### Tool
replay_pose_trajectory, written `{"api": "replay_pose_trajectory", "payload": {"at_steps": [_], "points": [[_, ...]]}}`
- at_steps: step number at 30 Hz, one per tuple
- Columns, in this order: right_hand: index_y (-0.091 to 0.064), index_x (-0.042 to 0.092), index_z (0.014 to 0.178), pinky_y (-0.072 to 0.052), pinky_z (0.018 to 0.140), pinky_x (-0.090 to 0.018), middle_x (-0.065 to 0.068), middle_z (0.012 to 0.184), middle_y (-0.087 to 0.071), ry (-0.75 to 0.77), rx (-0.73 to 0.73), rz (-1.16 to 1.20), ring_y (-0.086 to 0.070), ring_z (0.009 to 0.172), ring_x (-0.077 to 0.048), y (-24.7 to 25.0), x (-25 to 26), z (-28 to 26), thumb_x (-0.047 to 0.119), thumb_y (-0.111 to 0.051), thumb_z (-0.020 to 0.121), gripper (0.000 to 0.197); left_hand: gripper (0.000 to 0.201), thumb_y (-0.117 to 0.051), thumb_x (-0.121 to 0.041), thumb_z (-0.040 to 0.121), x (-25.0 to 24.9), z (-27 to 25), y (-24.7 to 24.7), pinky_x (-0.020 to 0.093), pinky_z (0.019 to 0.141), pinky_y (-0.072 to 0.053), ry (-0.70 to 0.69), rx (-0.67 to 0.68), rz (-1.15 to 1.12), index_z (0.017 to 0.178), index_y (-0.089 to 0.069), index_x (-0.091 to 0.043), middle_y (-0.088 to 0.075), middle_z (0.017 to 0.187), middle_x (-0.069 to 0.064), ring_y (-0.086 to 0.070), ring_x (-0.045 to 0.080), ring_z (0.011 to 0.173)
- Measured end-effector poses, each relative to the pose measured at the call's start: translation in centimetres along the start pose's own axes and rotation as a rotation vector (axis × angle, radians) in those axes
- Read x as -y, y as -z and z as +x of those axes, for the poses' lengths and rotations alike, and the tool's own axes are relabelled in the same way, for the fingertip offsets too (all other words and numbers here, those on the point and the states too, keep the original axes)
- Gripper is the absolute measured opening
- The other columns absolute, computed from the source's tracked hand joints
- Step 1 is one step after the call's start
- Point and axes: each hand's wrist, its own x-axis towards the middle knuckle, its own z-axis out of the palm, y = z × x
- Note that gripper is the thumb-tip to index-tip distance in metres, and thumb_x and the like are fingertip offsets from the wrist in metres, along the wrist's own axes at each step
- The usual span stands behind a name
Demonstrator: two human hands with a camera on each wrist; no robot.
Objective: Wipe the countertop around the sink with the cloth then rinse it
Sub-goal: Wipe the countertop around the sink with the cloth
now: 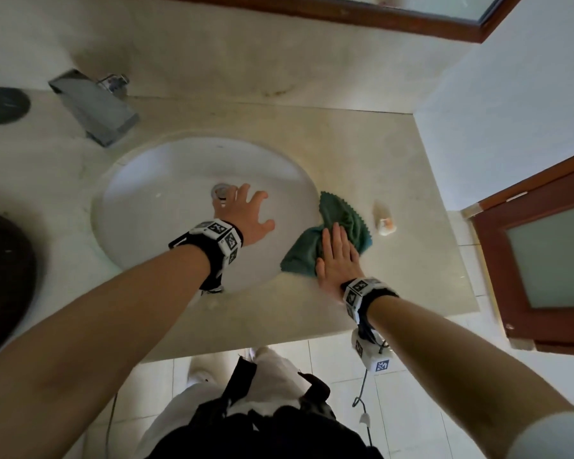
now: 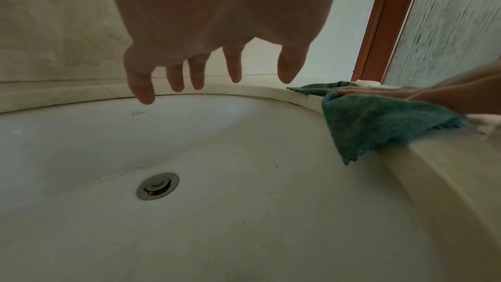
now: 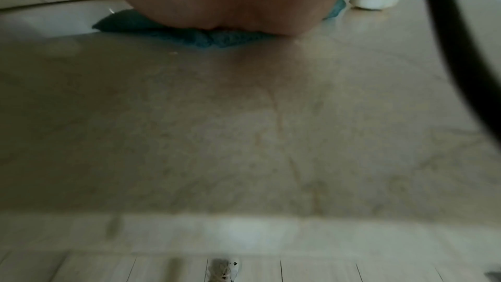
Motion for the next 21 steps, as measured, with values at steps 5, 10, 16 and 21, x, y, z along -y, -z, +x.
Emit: {"api": "replay_pose_trajectory", "payload": {"at_steps": [5,10,16,21], "points": [[0.013,0.008,0.151,0.003,0.119,-0.037,-0.014,0.159,0.018,0.003,-0.011,-0.006,0.015,0.147,-0.026,0.0,-0.1,0.4,0.037,-0.019,0.099,0.067,0.064,-0.046,-0.056,0.088,0.3,0.2,0.1,0.057,0.114,-0.013,-0.017,0.003,-0.002,0.144,-0.024,-0.034,-0.006,0.159,0.005,-0.004,0.032,0.146],[0.013,0.012,0.151,0.001,0.119,-0.036,-0.011,0.158,0.020,0.033,-0.008,0.002,0.017,0.147,-0.024,1.5,-1.3,3.2,0.036,-0.021,0.100,0.066,0.064,-0.046,-0.056,0.088,0.8,2.0,0.1,0.056,0.114,-0.014,0.000,0.000,-0.006,0.144,-0.025,-0.033,-0.008,0.159,0.005,-0.004,0.032,0.146],[0.012,0.013,0.151,0.003,0.119,-0.035,-0.009,0.158,0.021,0.071,-0.019,-0.032,0.018,0.146,-0.022,4.6,-3.2,9.7,0.036,-0.019,0.100,0.065,0.064,-0.045,-0.059,0.087,1.9,6.0,0.4,0.054,0.113,-0.018,0.066,0.014,0.007,0.143,-0.027,-0.034,-0.011,0.158,0.005,-0.008,0.029,0.145],[0.009,0.011,0.152,0.000,0.119,-0.037,-0.011,0.159,0.018,0.160,-0.044,-0.070,0.014,0.147,-0.025,7.5,-2.8,16.0,0.036,-0.025,0.099,0.067,0.065,-0.044,-0.059,0.088,2.6,9.2,1.1,0.054,0.113,-0.016,0.133,0.038,-0.028,0.144,-0.025,-0.034,-0.008,0.159,0.005,-0.004,0.029,0.146]]}}
